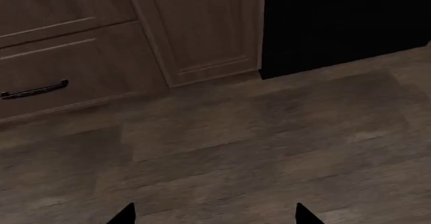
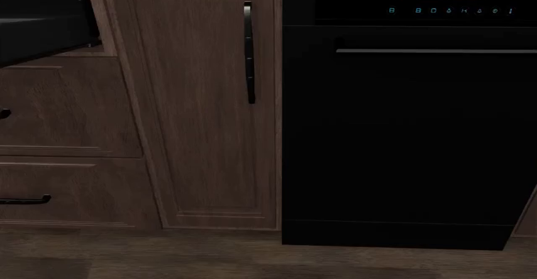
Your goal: Close the oven door
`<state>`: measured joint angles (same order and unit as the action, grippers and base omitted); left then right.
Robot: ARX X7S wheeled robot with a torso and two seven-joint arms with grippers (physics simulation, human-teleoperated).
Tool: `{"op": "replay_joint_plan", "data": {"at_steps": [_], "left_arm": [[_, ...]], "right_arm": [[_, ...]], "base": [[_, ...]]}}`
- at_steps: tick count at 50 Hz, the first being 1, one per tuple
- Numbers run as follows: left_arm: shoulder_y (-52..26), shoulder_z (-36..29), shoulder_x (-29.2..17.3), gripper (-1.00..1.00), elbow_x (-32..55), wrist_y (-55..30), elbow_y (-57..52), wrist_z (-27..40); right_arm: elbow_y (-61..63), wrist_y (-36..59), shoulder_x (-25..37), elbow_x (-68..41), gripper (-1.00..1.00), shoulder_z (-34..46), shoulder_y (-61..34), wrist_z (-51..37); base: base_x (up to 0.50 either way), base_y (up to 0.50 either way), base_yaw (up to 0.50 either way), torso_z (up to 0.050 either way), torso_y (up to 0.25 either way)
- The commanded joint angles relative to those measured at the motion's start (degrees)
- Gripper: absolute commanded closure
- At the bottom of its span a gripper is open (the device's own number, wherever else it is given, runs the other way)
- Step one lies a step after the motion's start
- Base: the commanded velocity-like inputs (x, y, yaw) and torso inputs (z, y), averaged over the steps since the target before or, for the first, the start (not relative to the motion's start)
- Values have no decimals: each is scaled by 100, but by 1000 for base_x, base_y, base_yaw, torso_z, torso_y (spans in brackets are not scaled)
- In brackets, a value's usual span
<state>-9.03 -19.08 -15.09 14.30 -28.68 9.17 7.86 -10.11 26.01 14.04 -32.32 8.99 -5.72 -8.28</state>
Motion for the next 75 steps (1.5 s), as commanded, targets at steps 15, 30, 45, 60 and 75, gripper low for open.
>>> {"op": "replay_joint_plan", "data": {"at_steps": [15, 30, 45, 60, 75], "left_arm": [[-44, -12, -193, -100, 334, -753, -336, -217], [-3, 31, -164, -100, 367, -649, -368, -138], [26, 84, -184, -100, 378, -513, -395, -68], [26, -1, -194, -100, 326, -426, -277, -62], [36, -35, -198, -100, 324, -348, -262, -47]], "right_arm": [[99, 428, 80, -327, -100, 21, -18, 95], [130, 360, 82, -324, -100, 82, 12, 116], [75, 254, 94, -341, -100, 76, 100, 133], [-4, 199, 84, -369, -100, 119, 78, 203], [-30, 110, 92, -367, -100, 128, 111, 203]], "base": [[0, 186, 0, 0, 0], [0, 491, 0, 0, 0], [0, 500, 0, 0, 0], [0, 500, 0, 0, 0], [0, 469, 0, 0, 0]]}}
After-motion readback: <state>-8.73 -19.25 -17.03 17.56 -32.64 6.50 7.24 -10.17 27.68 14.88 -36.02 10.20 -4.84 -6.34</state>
